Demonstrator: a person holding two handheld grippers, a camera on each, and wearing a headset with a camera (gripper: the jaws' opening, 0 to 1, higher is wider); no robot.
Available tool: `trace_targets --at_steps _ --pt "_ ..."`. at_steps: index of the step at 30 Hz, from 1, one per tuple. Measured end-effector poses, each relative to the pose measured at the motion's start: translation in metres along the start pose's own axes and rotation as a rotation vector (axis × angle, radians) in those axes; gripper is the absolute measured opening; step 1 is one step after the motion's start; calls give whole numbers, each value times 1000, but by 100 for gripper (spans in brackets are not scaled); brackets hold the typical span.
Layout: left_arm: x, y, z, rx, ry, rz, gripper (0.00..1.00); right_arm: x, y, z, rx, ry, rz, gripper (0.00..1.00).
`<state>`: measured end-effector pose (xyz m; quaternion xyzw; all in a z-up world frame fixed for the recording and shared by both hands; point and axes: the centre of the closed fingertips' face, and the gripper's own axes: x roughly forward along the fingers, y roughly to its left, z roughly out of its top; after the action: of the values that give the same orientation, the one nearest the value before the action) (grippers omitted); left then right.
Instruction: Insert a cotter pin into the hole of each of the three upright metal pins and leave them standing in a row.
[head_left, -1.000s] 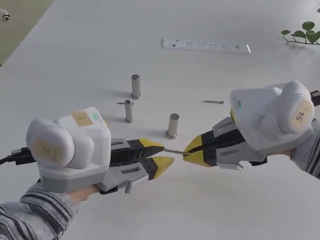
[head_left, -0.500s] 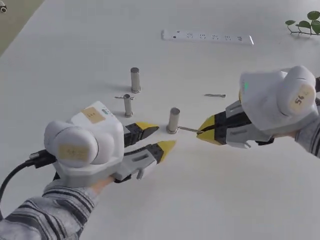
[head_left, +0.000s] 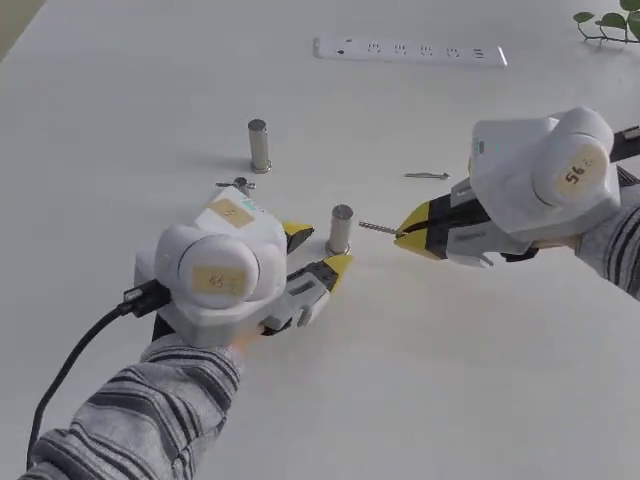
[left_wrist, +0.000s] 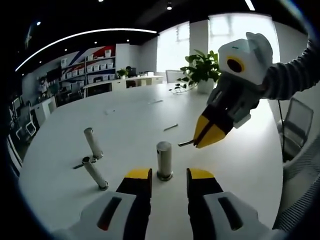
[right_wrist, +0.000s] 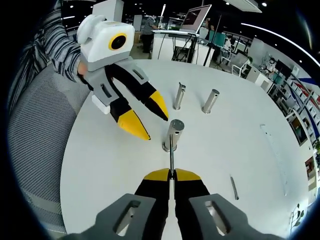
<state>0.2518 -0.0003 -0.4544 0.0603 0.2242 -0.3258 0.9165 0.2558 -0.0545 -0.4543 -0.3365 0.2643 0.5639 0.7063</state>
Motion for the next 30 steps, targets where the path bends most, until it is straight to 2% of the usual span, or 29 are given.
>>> trace_targets --at_steps 4,13,17,26,30 --pt "11 5 -5 -13 15 13 23 5 -5 -2 -4 7 -2 0" --pt "23 7 -4 -37 12 14 19 9 -5 2 -9 -3 6 0" --pt "27 7 -3 -72 5 8 16 10 -4 3 -7 0 6 0" --pt "34 6 -7 -76 17 8 12 8 -3 7 -41 4 4 0" --pt "34 8 -7 -58 22 16 10 8 -4 9 -59 10 2 0"
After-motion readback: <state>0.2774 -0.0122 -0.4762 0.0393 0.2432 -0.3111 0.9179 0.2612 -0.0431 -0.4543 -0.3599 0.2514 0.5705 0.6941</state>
